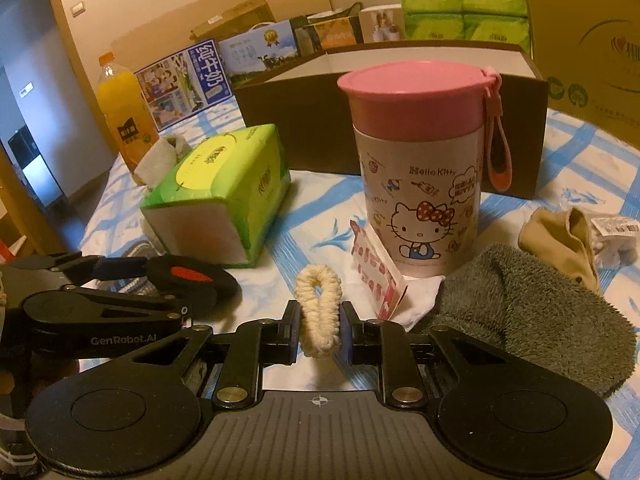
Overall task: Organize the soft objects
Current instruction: 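Grasp the cream scrunchie with the right tool while the left grasps the black pad, then drop the scrunchie into the brown box with the right tool while the left carries the pad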
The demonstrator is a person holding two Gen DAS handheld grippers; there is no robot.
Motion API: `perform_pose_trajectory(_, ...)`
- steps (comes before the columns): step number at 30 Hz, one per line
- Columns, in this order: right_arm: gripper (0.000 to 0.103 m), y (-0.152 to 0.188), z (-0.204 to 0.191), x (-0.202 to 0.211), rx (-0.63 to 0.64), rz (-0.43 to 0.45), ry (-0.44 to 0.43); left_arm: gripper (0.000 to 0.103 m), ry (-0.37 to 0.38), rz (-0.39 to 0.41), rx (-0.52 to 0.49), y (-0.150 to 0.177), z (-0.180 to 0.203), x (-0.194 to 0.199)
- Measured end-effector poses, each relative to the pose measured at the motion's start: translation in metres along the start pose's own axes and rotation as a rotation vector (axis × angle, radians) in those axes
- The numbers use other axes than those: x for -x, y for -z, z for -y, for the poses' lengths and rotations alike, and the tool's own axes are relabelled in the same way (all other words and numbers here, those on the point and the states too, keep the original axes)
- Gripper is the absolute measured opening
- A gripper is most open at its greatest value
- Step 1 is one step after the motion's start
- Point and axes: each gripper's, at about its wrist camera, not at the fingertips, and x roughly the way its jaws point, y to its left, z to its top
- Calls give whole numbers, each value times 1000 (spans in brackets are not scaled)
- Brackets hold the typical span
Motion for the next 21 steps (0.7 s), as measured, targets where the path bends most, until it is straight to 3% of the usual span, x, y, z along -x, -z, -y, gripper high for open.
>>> perform_pose_trajectory(12,21,-2,2,-11,-13,-17,0,87,22,-28,30,-1,-5,-22)
perform_pose_trajectory(21,21,-3,0,-6,-10,-9,-1,76,18,-11,38,1,-6,-18)
